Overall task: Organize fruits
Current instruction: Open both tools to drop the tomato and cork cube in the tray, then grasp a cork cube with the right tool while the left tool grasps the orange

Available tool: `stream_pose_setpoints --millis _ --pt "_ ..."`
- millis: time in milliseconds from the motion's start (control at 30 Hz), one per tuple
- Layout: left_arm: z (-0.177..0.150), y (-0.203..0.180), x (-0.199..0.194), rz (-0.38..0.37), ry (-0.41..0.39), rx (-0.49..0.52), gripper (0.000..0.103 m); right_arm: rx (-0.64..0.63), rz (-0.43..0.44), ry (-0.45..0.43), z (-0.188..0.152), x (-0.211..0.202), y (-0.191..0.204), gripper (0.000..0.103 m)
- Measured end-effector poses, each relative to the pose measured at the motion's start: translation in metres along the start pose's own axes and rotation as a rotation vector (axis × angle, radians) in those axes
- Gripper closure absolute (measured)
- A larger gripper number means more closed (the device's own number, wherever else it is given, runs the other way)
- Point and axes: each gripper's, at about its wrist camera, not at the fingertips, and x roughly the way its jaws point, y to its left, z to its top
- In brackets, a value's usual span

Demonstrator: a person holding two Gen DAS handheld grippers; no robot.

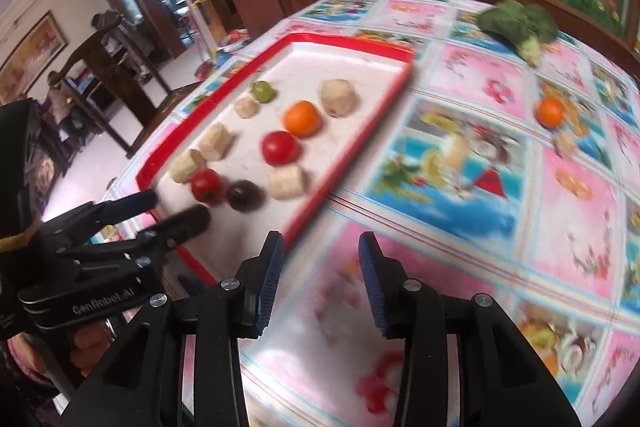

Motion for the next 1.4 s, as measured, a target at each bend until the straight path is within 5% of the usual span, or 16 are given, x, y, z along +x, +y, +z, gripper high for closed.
stream_pose_setpoints --millis 233,467,600,900,967,1033,1133,1400 --pt "-0.001 -0.038 -0.006 -0.028 -0.006 0.058 0.024 0.084 -0.063 0.014 -0.021 -0.017 -0.040 0.057" --pt "-0.005 -0.079 -0.002 -0.127 0.017 0.078 0.024 0.170 -0.153 -0.049 -0.032 -0.038 -0.101 0.036" --pt "-0.003 -0.102 0.006 -0.119 0.026 0.108 0.024 0.214 -0.214 -0.096 -0.017 -0.042 -0.150 0.036" --pt "0.022 -0.154 0.022 -0.021 0.021 0.337 0.024 0.214 -0.199 -0.091 0.050 0.008 -0.213 0.036" --pt "0.029 -0.160 0.027 -0.008 0.021 0.362 0.024 0.216 -0.176 -0.086 0.059 0.020 -0.220 0.039" --pt "0.038 -0.167 0.034 0.003 0.034 0.374 0.024 0.194 -0.162 -0.075 0.062 0.026 -0.220 0.059" --pt "0.057 -0.179 0.046 0.002 0.043 0.368 0.023 0.109 -0.199 -0.066 0.064 0.033 -0.214 0.076" --pt "0.105 -0.229 0.097 -0.081 0.088 0.312 0.023 0.112 -0.175 -0.118 0.047 0.005 -0.225 0.076"
